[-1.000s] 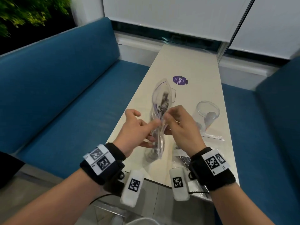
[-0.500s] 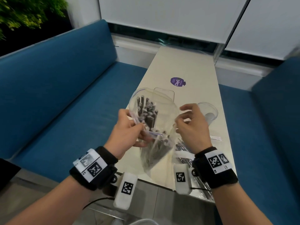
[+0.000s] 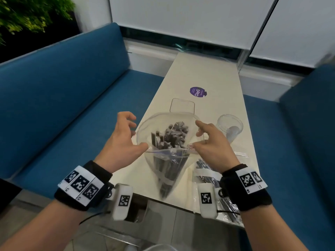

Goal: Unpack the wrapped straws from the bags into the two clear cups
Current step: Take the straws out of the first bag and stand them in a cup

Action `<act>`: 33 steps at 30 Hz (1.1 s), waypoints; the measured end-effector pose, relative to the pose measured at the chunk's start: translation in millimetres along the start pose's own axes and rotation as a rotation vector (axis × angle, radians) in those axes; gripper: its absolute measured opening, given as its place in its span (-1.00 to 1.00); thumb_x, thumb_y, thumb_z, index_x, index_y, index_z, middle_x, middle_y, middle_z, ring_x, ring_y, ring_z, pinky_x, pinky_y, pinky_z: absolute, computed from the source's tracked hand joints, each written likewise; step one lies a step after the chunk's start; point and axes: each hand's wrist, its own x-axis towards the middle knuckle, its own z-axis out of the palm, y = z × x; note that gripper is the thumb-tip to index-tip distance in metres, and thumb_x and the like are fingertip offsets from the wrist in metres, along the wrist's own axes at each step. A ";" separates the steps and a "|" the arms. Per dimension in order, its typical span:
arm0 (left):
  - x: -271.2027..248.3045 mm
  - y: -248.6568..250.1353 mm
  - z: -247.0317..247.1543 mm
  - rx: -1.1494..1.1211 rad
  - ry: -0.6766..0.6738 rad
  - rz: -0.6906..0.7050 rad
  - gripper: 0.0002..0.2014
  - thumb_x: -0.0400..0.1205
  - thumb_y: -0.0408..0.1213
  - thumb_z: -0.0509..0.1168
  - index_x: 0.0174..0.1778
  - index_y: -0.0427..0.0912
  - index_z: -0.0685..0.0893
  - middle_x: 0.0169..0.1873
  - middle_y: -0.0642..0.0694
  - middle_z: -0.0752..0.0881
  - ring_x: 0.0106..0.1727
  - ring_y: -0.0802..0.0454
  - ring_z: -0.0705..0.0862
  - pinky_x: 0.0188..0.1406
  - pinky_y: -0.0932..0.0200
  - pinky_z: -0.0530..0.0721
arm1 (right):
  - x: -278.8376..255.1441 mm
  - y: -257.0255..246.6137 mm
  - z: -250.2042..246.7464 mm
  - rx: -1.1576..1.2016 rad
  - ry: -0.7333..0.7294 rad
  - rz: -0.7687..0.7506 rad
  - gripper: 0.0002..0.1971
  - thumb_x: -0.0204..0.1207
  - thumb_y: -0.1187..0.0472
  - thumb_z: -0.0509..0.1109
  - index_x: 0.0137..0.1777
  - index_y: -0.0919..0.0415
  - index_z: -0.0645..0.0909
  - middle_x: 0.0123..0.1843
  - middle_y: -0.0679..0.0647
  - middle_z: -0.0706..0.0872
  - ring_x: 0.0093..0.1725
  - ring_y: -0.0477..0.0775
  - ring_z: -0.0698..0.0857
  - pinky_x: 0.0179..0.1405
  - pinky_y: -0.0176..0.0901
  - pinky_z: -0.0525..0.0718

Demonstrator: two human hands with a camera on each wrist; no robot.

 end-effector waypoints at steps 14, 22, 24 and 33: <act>29.3 -33.2 19.5 -0.896 -0.219 -0.321 -0.62 0.60 -0.60 0.27 0.31 -0.24 0.63 -0.12 -0.10 0.82 -0.06 -0.13 0.75 0.05 -0.10 0.67 | 4.2 20.9 28.9 0.496 0.069 0.186 -0.48 0.60 0.66 0.28 0.34 0.07 0.67 0.17 0.19 0.73 -0.05 0.13 0.82 -0.11 -0.11 0.85; 35.7 -28.7 27.3 -0.828 -0.227 -0.380 -0.86 0.73 -0.43 0.21 -0.01 -0.09 0.56 -0.31 -0.09 0.53 -0.57 0.07 0.50 -0.49 0.15 0.52 | 6.9 30.1 37.8 0.291 0.077 0.110 -0.50 0.57 0.59 0.13 -0.12 0.00 0.74 -0.13 -0.12 0.74 -0.34 -0.10 0.57 -0.35 -0.26 0.54; 37.3 -35.6 27.5 -0.776 -0.190 -0.370 -0.79 0.60 -0.34 0.35 0.07 -0.02 0.51 -0.04 -0.22 0.65 -0.37 -0.10 0.60 -0.38 0.07 0.53 | 6.5 26.6 35.6 0.202 0.030 0.073 -0.66 0.65 0.43 0.26 0.10 -0.05 0.69 -0.01 -0.08 0.70 -0.21 -0.05 0.63 -0.21 -0.16 0.60; 39.2 -25.3 28.5 -0.696 -0.182 -0.200 -0.69 0.67 -0.07 0.35 -0.08 -0.30 0.66 -0.10 -0.27 0.66 -0.10 -0.17 0.58 -0.15 -0.10 0.47 | 24.5 12.6 38.4 0.597 0.079 0.135 -0.86 0.82 0.21 0.26 0.04 0.17 0.61 -0.27 -0.02 0.53 -0.31 -0.11 0.55 -0.28 -0.30 0.59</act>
